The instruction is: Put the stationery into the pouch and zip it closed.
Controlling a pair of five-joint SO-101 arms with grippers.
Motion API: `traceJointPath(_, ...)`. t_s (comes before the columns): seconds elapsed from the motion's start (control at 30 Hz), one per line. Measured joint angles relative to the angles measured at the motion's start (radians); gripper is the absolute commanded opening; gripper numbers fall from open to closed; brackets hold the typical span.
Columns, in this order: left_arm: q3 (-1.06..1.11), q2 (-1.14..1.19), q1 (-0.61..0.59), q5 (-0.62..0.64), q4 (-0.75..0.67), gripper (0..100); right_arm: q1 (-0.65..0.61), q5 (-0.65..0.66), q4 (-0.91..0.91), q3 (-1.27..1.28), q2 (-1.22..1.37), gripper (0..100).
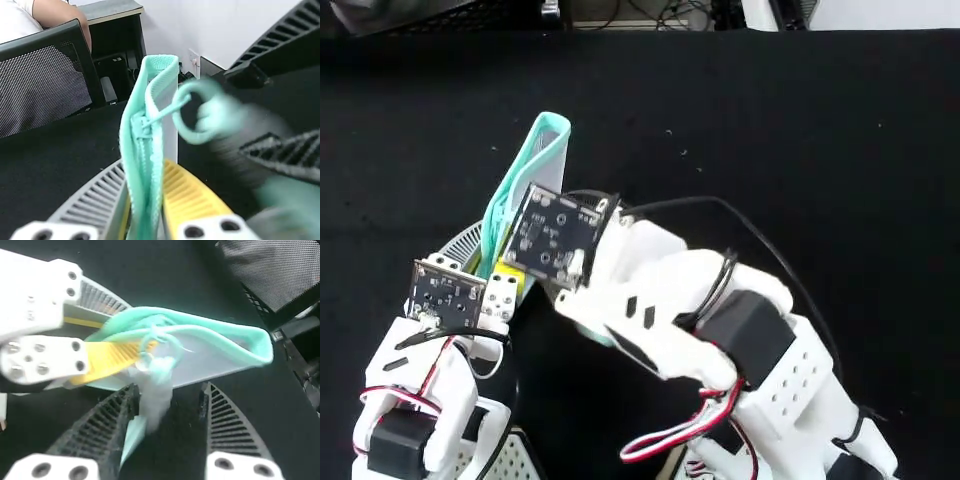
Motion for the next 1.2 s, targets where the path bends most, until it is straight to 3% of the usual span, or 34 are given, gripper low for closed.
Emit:
traceJointPath(0.43,0.002,0.0,0.0,0.0,0.0,3,-0.035,-0.092,-0.195,0.078,0.0,20.1)
traceJointPath(0.87,0.002,0.0,0.0,0.0,0.0,3,-0.035,-0.123,-0.27,0.123,0.0,19.6)
traceJointPath(1.2,0.002,0.0,-0.005,0.003,0.0,3,0.026,-0.123,-0.368,0.18,0.0,2.1)
